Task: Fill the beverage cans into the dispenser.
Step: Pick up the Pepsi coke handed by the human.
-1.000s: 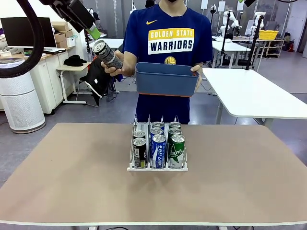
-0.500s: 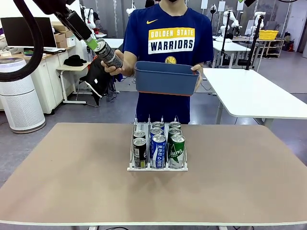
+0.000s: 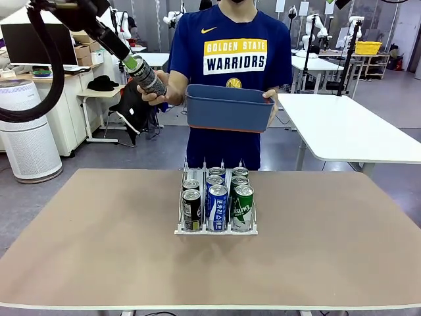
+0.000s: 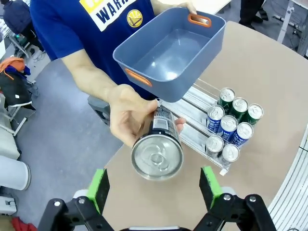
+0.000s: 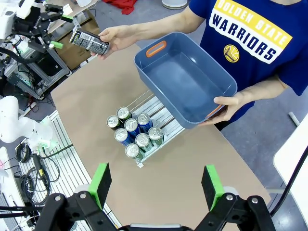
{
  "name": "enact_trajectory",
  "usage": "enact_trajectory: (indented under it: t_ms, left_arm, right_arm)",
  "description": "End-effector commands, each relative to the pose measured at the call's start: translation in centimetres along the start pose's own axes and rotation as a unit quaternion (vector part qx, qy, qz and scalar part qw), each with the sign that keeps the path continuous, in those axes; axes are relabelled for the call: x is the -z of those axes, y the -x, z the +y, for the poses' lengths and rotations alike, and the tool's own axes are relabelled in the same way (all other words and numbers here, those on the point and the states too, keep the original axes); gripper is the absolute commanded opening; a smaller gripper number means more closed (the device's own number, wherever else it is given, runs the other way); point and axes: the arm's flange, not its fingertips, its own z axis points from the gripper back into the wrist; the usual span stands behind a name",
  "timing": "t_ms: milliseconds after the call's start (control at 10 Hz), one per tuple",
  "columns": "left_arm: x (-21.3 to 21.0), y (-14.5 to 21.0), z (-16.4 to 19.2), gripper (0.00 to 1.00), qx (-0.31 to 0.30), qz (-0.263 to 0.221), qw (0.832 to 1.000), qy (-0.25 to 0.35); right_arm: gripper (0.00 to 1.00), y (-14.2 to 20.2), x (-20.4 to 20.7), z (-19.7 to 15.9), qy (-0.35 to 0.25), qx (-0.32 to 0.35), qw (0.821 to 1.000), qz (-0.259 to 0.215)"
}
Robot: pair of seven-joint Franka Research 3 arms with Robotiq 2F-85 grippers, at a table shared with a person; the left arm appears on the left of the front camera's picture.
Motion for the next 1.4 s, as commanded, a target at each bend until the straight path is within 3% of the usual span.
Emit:
enact_trajectory:
  t_ms: [0, 200, 300, 500, 600, 1300]
  left_arm:
    - [1.0, 0.8, 0.8, 1.0, 0.019, -0.029, 0.999, 0.035]
    - [1.5, 0.4, 0.5, 1.0, -0.045, -0.05, 0.997, 0.02]
    - [1.2, 0.2, 0.5, 1.0, -0.001, -0.013, 1.0, 0.017]
    - [1.4, 0.1, 0.6, 1.0, -0.015, -0.025, 0.999, 0.021]
    - [1.7, 0.6, 0.0, 1.0, 0.022, -0.019, 0.999, 0.029]
    - [5.2, 0.0, 1.4, 1.0, 0.022, -0.039, 0.996, 0.075]
  right_arm:
    - [1.0, 0.1, 0.0, 0.1, -0.002, 0.004, 1.0, 0.001]
    - [1.0, 0.1, 0.0, 0.1, -0.002, 0.004, 1.0, 0.001]
    - [1.0, 0.1, 0.0, 0.1, -0.002, 0.004, 1.0, 0.001]
    - [1.0, 0.1, 0.0, 0.1, -0.002, 0.004, 1.0, 0.001]
    - [1.0, 0.1, 0.0, 0.1, -0.002, 0.004, 1.0, 0.001]
    - [1.0, 0.1, 0.0, 0.1, -0.002, 0.004, 1.0, 0.001]
